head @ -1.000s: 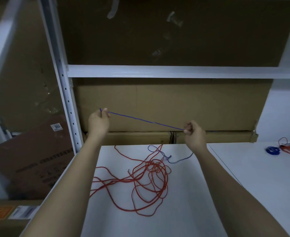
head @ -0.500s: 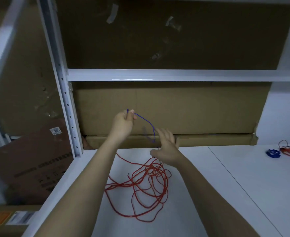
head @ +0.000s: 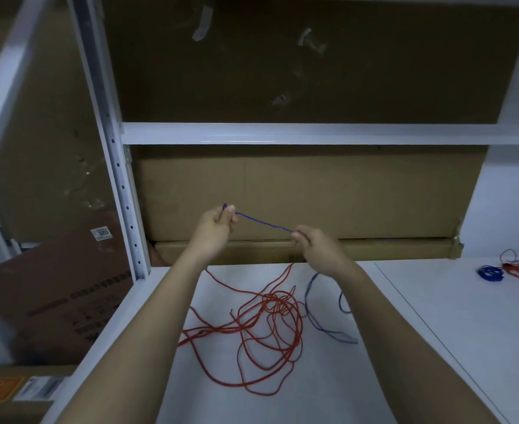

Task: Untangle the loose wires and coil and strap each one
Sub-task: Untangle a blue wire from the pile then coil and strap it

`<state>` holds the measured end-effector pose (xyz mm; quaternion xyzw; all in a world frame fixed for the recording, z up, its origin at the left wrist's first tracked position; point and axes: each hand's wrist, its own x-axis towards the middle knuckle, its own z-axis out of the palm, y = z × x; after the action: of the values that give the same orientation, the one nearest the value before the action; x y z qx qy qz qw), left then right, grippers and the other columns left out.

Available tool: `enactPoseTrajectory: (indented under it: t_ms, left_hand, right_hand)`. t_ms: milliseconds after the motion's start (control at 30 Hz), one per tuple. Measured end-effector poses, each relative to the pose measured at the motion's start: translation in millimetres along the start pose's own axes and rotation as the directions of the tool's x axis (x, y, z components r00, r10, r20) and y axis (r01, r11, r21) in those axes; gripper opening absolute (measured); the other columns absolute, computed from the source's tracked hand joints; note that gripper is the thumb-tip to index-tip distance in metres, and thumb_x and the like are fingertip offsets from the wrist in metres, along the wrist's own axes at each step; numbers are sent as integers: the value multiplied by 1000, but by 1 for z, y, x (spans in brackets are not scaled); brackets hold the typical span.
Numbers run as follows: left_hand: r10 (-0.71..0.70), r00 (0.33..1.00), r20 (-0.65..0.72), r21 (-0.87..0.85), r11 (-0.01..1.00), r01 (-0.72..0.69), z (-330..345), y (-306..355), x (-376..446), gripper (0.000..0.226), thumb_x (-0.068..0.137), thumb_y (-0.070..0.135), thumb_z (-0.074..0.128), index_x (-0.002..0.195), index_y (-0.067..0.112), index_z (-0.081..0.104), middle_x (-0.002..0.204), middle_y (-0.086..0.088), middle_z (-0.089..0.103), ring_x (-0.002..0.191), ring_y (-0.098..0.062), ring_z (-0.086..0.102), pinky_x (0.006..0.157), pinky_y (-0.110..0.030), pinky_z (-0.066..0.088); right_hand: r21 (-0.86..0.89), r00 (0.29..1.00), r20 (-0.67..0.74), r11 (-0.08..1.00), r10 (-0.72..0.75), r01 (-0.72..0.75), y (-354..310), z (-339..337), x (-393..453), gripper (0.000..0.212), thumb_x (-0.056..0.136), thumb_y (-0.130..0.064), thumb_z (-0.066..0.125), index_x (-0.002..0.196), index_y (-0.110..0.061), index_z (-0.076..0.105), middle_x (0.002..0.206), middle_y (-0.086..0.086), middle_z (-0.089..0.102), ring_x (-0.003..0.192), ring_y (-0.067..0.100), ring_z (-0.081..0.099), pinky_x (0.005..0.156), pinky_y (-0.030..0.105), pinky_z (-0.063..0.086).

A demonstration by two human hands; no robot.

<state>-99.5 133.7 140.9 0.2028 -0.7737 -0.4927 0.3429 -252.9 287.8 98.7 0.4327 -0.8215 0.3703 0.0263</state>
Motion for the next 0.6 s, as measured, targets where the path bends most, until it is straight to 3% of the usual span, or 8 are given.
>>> enactPoseTrajectory:
  t_ms: [100, 167, 233, 300, 400, 500, 533, 600]
  left_hand:
    - [-21, 979, 201, -90, 995, 40, -4, 2, -15, 38, 104, 23, 35, 70, 13, 47, 45, 5, 35, 42, -8, 29, 51, -24, 23]
    - [-25, 886, 464, -272, 947, 169, -8, 5, -26, 38, 100, 26, 38, 67, 9, 46, 39, 6, 29, 36, -6, 21, 45, -23, 15]
    - [67, 772, 632, -434, 856, 281, -8, 11, -34, 39, 94, 31, 40, 64, 9, 50, 37, 6, 27, 33, -5, 19, 40, -19, 15]
    - [193, 763, 617, -579, 768, 273, 0, 22, -38, 39, 94, 32, 39, 65, 12, 56, 37, 5, 32, 33, -4, 24, 37, -15, 25]
    - [145, 955, 260, -774, 622, 117, 17, 36, -23, 35, 102, 26, 35, 85, 7, 59, 53, 3, 58, 37, -4, 41, 41, -13, 37]
    - [61, 996, -69, -498, 863, -88, 22, 25, 2, 37, 107, 18, 22, 107, 0, 55, 92, -5, 70, 69, -10, 64, 65, -16, 50]
    - [96, 990, -103, -303, 945, -123, 22, 17, 5, 36, 107, 16, 22, 112, -2, 52, 99, -8, 66, 81, -14, 64, 76, -20, 51]
    - [176, 984, 33, 113, 977, -179, 19, -5, 4, 32, 106, 18, 27, 104, 1, 54, 93, -6, 64, 81, -16, 60, 79, -26, 48]
  right_hand:
    - [-130, 962, -271, 988, 45, -83, 0, -20, 16, 31, 101, -40, 39, 78, -20, 45, 65, 2, 52, 65, 28, 49, 51, 32, 29]
    - [-104, 905, -424, 991, 31, -83, -9, -24, 22, 41, 97, -52, 40, 75, -18, 48, 60, 1, 49, 63, 29, 47, 49, 33, 25]
    - [-154, 923, -384, 983, 37, -103, -24, -13, 25, 49, 95, -60, 32, 80, -22, 59, 67, 2, 57, 67, 28, 53, 54, 32, 33]
    - [-362, 975, -220, 930, -16, -66, -31, 11, 19, 53, 98, -57, 26, 95, -21, 65, 82, 8, 65, 78, 31, 61, 63, 33, 40]
    - [-485, 975, 15, 851, -221, 200, -28, 43, -10, 42, 102, -45, 30, 109, -20, 64, 86, 12, 68, 80, 33, 64, 63, 34, 41]
    - [-343, 867, 34, 809, -497, 478, -16, 51, -48, 28, 100, -29, 46, 94, -7, 63, 58, 8, 59, 48, 27, 55, 47, 28, 37]
    - [-329, 832, -7, 787, -555, 522, -14, 48, -57, 25, 97, -25, 51, 85, -6, 63, 52, 5, 56, 41, 23, 50, 44, 24, 33]
    - [-308, 798, -100, 781, -595, 544, -12, 34, -64, 25, 93, -23, 54, 74, -8, 61, 52, 1, 54, 41, 19, 47, 46, 19, 28]
